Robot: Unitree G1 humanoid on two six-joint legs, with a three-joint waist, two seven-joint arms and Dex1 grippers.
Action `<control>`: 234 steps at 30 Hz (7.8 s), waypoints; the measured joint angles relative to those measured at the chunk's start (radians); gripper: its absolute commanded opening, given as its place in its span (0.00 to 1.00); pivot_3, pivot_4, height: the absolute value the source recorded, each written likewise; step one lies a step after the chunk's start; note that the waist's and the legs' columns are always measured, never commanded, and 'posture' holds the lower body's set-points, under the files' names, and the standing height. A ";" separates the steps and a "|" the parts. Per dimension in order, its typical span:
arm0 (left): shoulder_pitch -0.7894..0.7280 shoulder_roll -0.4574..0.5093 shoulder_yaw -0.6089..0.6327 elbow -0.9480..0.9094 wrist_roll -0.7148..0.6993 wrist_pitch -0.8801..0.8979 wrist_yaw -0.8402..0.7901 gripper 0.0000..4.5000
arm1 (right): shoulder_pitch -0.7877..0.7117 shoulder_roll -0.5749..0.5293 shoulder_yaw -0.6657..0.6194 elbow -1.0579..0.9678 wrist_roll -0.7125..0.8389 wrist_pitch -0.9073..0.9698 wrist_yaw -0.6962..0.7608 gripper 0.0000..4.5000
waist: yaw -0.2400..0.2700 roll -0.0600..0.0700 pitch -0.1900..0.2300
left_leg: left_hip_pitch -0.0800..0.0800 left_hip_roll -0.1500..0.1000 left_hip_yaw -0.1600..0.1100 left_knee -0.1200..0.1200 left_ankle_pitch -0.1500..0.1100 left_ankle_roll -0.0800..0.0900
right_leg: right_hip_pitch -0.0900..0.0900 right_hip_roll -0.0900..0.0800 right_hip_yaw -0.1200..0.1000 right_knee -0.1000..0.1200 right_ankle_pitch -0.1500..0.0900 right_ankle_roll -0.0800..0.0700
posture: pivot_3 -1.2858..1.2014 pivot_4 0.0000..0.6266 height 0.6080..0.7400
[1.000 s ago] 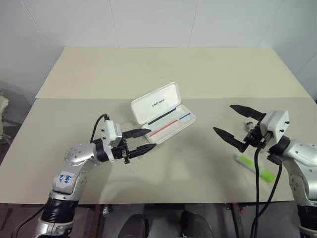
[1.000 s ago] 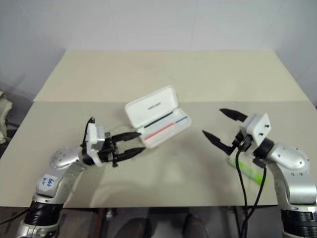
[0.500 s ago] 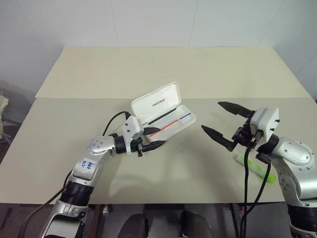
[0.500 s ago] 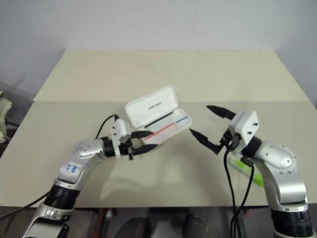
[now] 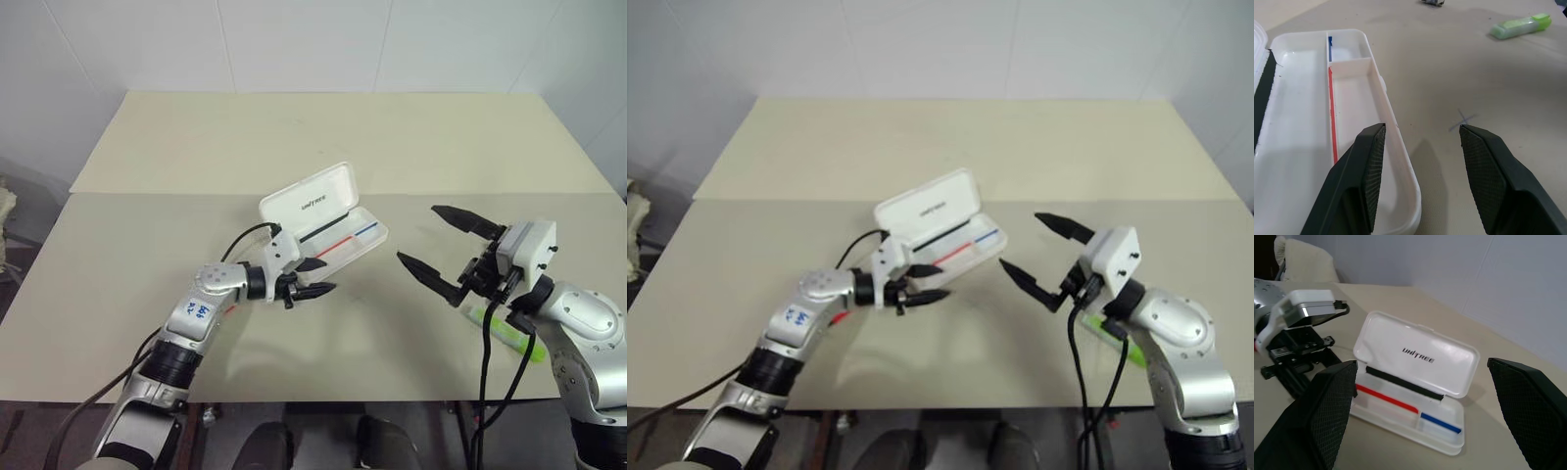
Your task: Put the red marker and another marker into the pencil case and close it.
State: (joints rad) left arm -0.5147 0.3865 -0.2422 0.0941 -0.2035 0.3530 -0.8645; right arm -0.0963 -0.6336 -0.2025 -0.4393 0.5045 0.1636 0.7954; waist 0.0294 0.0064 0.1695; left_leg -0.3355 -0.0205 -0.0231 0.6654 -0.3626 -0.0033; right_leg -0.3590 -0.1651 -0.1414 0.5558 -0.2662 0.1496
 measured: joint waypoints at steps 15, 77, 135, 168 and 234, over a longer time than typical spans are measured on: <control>-0.051 -0.024 -0.034 -0.015 0.065 0.163 0.055 0.56 | -0.010 -0.191 -0.044 0.071 0.106 0.076 0.249 1.00 | 0.000 -0.003 0.001 | 0.001 0.001 0.002 0.001 0.000 0.000 | 0.000 0.000 0.002 0.001 0.000 0.000 | 0.52 0.24 1.00; 0.076 0.100 -0.112 -0.186 0.065 0.035 -0.203 0.48 | -0.051 -0.174 -0.049 0.087 0.074 0.081 0.259 1.00 | 0.017 -0.004 0.000 | 0.001 0.001 0.005 0.001 0.000 0.000 | -0.002 0.000 0.006 0.001 0.001 0.001 | 0.52 0.24 1.00; 0.828 0.249 0.648 -0.292 -0.231 -0.258 -0.135 0.99 | -0.287 -0.131 0.155 0.345 0.044 0.053 0.553 1.00 | -0.003 -0.005 0.002 | 0.000 0.004 0.006 0.000 -0.003 0.000 | -0.006 0.002 0.007 0.000 0.002 -0.002 | 0.52 0.24 1.00; 0.594 0.239 0.464 -0.220 -0.197 -0.316 -0.082 0.14 | -0.241 -0.188 0.150 0.332 0.043 0.002 0.631 1.00 | 0.017 -0.005 0.001 | 0.000 0.005 0.007 0.001 -0.003 -0.001 | -0.008 0.002 0.007 0.002 0.004 -0.003 | 0.52 0.24 1.00; -0.062 -0.104 -0.020 0.148 0.052 -0.328 -0.162 1.00 | 0.220 -0.156 -0.120 -0.030 0.074 0.035 0.204 1.00 | 0.021 -0.007 0.002 | 0.000 0.006 0.013 0.004 -0.003 0.000 | -0.006 0.005 0.008 0.001 0.005 -0.002 | 0.52 0.24 1.00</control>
State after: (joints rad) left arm -0.5770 0.2829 -0.2624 0.2420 -0.1517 0.0248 -1.0261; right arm 0.1241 -0.7900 -0.3229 -0.4697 0.5787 0.1988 0.9993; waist 0.0504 -0.0006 0.1717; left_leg -0.3355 -0.0142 -0.0104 0.6697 -0.3653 -0.0037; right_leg -0.3647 -0.1604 -0.1335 0.5570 -0.2614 0.1477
